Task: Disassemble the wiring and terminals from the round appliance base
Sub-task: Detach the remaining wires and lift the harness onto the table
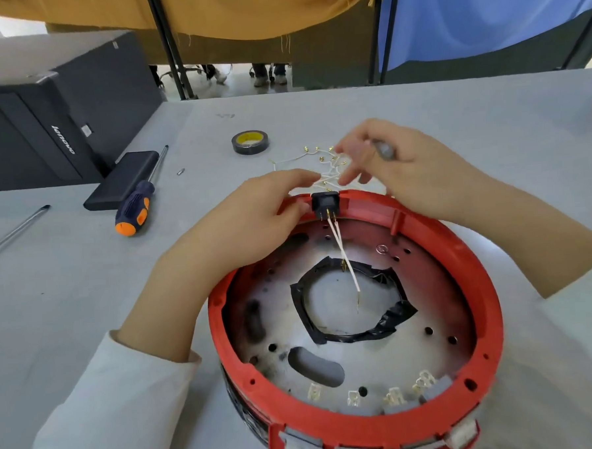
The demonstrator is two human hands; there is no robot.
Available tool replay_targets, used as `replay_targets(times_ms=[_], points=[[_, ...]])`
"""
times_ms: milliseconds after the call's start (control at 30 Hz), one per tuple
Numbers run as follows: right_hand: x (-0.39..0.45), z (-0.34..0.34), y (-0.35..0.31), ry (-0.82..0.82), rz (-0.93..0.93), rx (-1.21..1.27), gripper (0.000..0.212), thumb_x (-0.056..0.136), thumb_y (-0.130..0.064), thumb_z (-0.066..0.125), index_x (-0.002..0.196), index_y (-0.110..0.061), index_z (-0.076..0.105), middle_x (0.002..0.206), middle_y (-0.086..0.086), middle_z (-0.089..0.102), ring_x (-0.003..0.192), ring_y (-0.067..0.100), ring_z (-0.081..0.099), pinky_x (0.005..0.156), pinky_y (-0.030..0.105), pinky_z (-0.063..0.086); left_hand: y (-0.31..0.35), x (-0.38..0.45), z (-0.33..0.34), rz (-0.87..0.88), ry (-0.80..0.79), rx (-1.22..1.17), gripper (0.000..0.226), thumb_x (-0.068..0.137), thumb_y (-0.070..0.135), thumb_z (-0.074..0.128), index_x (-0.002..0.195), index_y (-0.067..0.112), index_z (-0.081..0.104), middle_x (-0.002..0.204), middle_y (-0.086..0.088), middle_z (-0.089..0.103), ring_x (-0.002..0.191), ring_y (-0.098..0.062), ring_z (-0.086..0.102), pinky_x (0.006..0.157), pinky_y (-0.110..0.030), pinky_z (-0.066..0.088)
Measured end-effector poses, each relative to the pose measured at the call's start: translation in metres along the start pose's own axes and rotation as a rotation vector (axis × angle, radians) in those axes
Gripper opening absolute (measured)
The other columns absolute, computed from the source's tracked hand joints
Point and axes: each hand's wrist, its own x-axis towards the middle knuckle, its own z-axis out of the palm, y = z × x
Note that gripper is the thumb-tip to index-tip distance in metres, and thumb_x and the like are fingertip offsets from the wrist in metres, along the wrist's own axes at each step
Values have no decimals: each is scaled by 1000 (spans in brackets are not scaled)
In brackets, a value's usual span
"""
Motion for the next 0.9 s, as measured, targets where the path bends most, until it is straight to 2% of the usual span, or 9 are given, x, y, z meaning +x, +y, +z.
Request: replay_targets(times_ms=[33,100,233,333,400,567,633,733,900], points=[[2,5,-3,45,-29,126,27,99,-45,38,105,-28,58,78,-5,71,67,5,57,62,15,41,0,1,1,21,10,11,37,97,16,47,132,26,51,131,13,55,115,-1,50,89,-4,30],[5,13,-7,111,-27,379,32,101,-44,32,107,-26,58,66,4,70,52,9,46,50,13,37,1,1,2,55,10,37,37,96,9,46,129,23,56,126,11,60,114,-3,52,88,0,29],[10,15,-3,89,89,702,47,99,-52,28,107,-24,65,60,7,63,46,11,38,39,18,27,3,1,2,64,10,43,36,95,5,47,125,22,59,110,15,60,103,0,52,82,3,29],[12,15,0,68,111,634,36,99,-33,41,88,-15,70,59,5,61,43,10,38,37,16,24,3,3,0,36,-44,130,34,97,11,45,126,26,54,115,10,62,106,-9,54,83,-12,36],[11,17,0,86,110,583,33,96,-21,44,76,-12,69,54,5,59,40,11,36,36,14,24,4,7,0,3,-78,188,32,98,14,44,125,27,51,118,7,62,106,-14,53,78,-19,33],[7,15,0,169,72,596,44,98,-28,48,63,-8,65,40,3,48,31,6,35,34,13,27,7,15,-4,-43,-123,98,17,95,22,50,111,27,57,107,12,61,97,-7,51,72,-18,33],[6,17,0,149,66,574,41,99,-26,47,65,-8,62,39,3,48,31,5,37,35,11,29,8,19,-3,-42,-135,89,18,94,19,53,109,28,58,107,13,61,99,-6,51,79,-16,36],[7,19,0,129,61,552,34,97,-25,51,65,-13,51,39,5,49,31,5,37,36,11,29,9,17,3,-23,-147,-69,28,94,9,52,115,26,59,113,13,63,110,-5,54,100,-24,37],[6,20,1,112,17,496,40,92,-31,60,60,-15,43,41,7,53,30,8,39,36,12,30,7,13,3,19,-91,-126,31,93,10,55,117,28,62,108,24,63,103,9,54,90,-3,35]])
